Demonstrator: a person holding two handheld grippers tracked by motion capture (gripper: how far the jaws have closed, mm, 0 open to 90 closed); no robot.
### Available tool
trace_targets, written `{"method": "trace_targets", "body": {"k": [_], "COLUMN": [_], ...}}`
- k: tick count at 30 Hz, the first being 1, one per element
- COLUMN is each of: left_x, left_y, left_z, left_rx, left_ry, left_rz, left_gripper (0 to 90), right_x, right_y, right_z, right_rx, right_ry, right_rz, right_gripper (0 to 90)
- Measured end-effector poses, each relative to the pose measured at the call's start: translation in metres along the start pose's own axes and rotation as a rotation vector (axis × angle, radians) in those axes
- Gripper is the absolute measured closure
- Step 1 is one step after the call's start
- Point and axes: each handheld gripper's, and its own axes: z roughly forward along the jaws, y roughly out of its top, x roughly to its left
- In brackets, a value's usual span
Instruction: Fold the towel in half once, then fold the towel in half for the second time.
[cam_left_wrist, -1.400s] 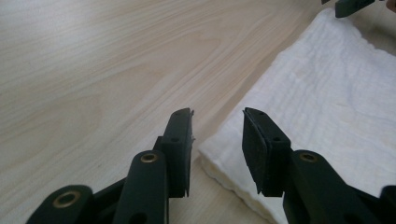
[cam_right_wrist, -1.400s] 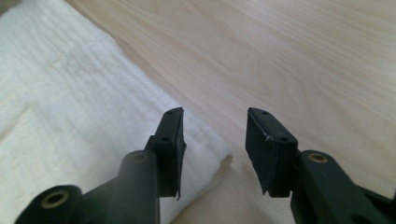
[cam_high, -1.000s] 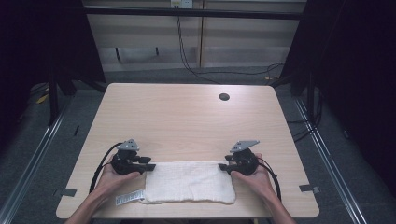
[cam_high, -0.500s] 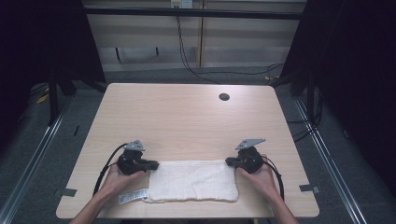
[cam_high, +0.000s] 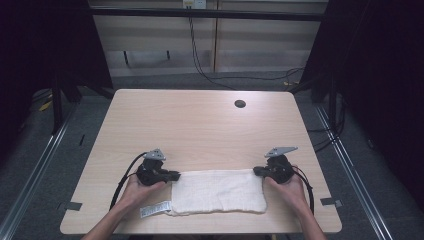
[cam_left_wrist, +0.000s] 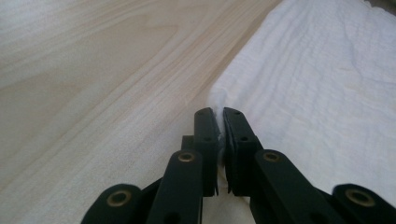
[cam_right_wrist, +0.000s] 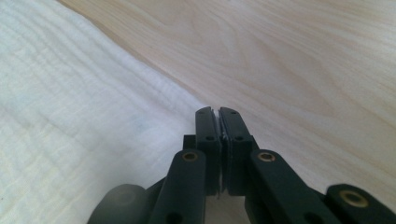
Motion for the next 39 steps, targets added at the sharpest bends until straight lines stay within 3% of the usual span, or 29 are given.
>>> {"method": "trace_targets", "body": {"k": [3,4,5,8,9,11,18,25,29,32,34,36,39], "left_x": [0.003,0.003,0.004,0.008,0.009,0.010,0.012,0.012,0.011,0.013,0.014,0.015,0.015], "left_y": [-0.001,-0.002,-0.002,-0.001,0.000,0.003,0.007,0.012,0.018,0.022,0.023,0.022,0.022], "left_z": [0.001,0.000,-0.002,-0.010,-0.011,-0.014,-0.018,-0.020,-0.024,-0.026,-0.024,-0.023,-0.025], "left_rx": [0.002,-0.004,-0.011,-0.053,-0.060,-0.073,-0.080,-0.077,-0.058,-0.061,-0.076,-0.091,-0.109], "left_ry": [-0.001,-0.006,-0.009,-0.009,0.002,0.005,0.006,-0.021,0.008,0.003,0.004,0.012,0.024], "left_rz": [0.000,-0.008,-0.013,-0.039,-0.045,-0.043,-0.041,-0.045,-0.031,-0.055,-0.068,-0.068,-0.060], "left_gripper": [82.0,79.6,77.7,67.5,62.6,61.8,53.8,51.7,49.2,48.9,49.5,50.0,49.1], "right_x": [0.002,0.002,0.003,0.008,0.015,0.019,0.059,0.108,0.130,0.144,0.161,0.164,0.180], "right_y": [0.000,0.001,0.001,0.002,0.003,0.004,0.013,0.027,0.036,0.045,0.055,0.056,0.060], "right_z": [0.000,0.000,0.000,-0.010,-0.016,-0.018,-0.012,0.004,0.017,0.022,0.029,0.032,0.047], "right_rx": [0.000,-0.003,-0.012,-0.076,-0.106,-0.115,-0.077,-0.042,-0.021,-0.024,-0.017,-0.017,-0.002], "right_ry": [-0.003,-0.018,-0.029,-0.043,-0.021,-0.001,0.074,0.177,0.216,0.248,0.298,0.309,0.365], "right_rz": [0.007,0.002,0.007,-0.016,-0.019,-0.029,-0.079,-0.160,-0.204,-0.223,-0.254,-0.263,-0.271], "right_gripper": [83.4,73.4,67.8,63.5,61.8,60.7,54.4,49.2,48.1,48.3,49.8,50.2,52.3]}}
